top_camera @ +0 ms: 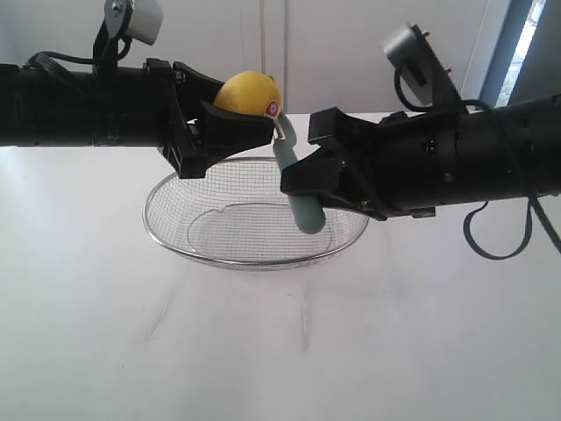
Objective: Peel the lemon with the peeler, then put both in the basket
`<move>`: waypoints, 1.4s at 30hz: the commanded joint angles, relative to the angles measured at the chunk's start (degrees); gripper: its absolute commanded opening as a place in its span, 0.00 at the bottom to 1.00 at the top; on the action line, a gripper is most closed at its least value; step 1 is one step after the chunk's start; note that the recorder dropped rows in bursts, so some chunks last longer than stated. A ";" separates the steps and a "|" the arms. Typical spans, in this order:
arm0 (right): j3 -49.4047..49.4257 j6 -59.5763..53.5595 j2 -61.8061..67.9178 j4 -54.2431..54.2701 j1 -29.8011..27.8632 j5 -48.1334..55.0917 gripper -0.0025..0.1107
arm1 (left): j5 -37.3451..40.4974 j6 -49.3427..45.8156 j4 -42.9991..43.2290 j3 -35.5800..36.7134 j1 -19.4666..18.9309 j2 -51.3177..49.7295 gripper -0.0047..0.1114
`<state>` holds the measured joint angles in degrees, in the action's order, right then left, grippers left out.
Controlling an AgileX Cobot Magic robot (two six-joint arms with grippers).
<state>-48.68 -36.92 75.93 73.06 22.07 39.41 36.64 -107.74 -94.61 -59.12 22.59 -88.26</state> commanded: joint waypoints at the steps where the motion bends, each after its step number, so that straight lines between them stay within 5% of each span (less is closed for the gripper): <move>1: 0.06 3.19 -2.25 -3.04 -0.52 -1.86 0.02 | 1.37 -0.14 -1.78 0.31 -0.08 0.90 0.04; 42: 0.06 0.72 1.79 1.91 -0.52 3.16 0.02 | 6.35 -0.26 -1.78 0.31 -0.08 0.90 0.04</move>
<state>-48.68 -35.23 77.92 73.44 21.79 41.81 41.55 -107.74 -94.61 -59.12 22.59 -88.26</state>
